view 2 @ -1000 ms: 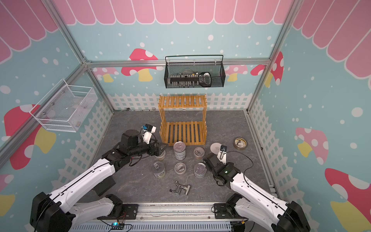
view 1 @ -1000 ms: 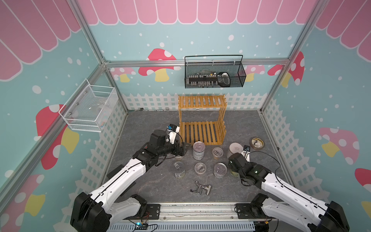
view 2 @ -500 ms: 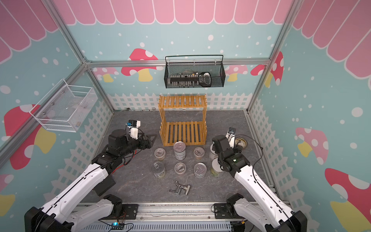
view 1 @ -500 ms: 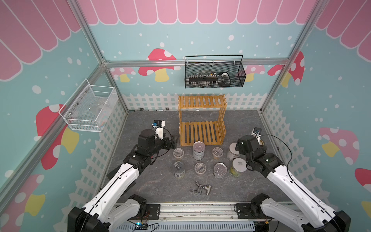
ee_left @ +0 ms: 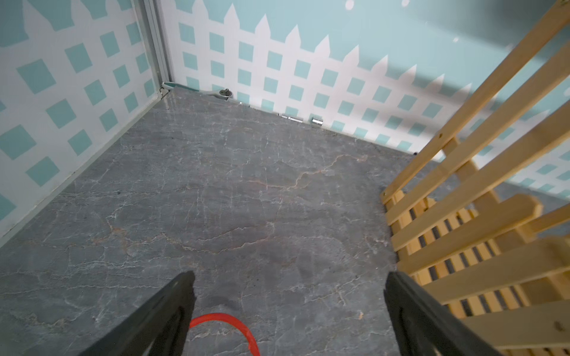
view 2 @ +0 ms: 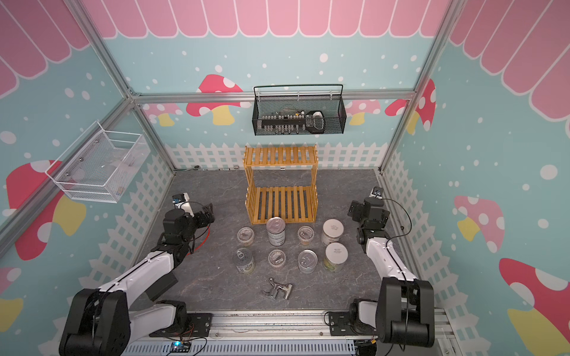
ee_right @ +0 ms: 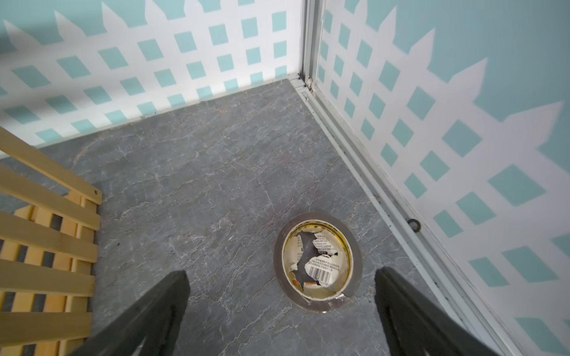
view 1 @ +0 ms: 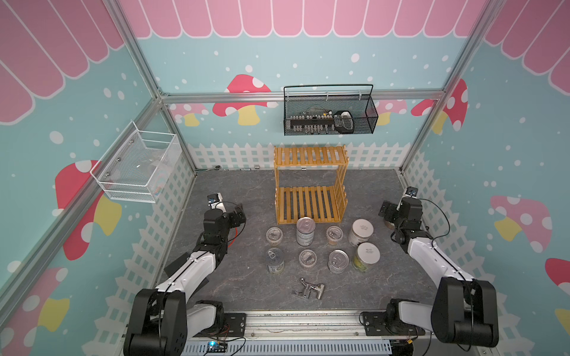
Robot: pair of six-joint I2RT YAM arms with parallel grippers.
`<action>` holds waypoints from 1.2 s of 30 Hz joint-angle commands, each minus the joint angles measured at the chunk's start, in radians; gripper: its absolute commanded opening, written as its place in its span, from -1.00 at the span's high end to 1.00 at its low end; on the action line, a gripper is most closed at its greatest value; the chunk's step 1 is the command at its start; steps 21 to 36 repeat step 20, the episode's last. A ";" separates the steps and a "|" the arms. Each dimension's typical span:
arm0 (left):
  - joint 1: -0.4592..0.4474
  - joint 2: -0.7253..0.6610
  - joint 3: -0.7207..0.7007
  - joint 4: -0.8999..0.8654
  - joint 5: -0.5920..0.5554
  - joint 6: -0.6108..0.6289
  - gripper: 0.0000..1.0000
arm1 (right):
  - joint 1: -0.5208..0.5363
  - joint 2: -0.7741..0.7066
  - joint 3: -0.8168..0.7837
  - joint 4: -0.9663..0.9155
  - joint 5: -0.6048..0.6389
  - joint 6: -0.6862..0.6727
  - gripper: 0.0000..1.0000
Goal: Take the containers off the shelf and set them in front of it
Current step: Reset both arms
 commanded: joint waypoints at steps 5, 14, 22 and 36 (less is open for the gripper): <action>0.056 0.166 -0.066 0.361 0.048 0.096 -0.99 | -0.054 0.160 -0.143 0.465 -0.114 -0.093 -0.98; 0.060 0.223 -0.109 0.538 0.130 0.127 -0.99 | -0.066 0.223 -0.192 0.601 -0.233 -0.103 -0.98; 0.060 0.207 -0.124 0.558 0.164 0.138 -0.98 | -0.065 0.199 -0.202 0.602 -0.218 -0.099 -0.98; 0.060 0.207 -0.124 0.558 0.164 0.138 -0.98 | -0.065 0.199 -0.202 0.602 -0.218 -0.099 -0.98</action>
